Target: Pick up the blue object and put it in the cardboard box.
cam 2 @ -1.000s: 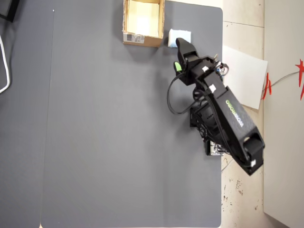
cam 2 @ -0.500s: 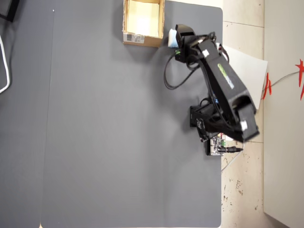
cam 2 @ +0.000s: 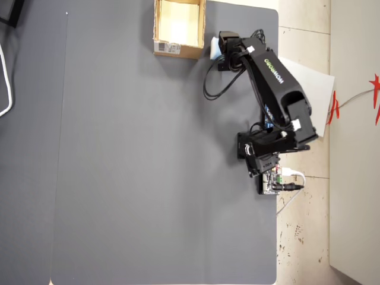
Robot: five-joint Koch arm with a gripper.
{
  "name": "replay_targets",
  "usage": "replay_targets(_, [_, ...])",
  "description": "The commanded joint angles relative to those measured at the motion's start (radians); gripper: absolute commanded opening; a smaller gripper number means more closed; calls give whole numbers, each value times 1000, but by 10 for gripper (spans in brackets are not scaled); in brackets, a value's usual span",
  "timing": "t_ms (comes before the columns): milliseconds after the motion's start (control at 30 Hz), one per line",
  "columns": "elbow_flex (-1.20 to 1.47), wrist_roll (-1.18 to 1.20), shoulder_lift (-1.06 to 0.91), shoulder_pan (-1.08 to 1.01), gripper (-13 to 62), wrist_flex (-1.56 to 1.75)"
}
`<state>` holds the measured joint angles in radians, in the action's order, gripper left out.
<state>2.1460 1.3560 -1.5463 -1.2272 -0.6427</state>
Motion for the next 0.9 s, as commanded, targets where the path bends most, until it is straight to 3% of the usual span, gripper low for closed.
replay_targets(0, [-20,35,5,-15,308,20])
replay_targets(300, [40,89,-3,-26,215,166])
replay_targets(867, [328,247,-232,-5,214,618])
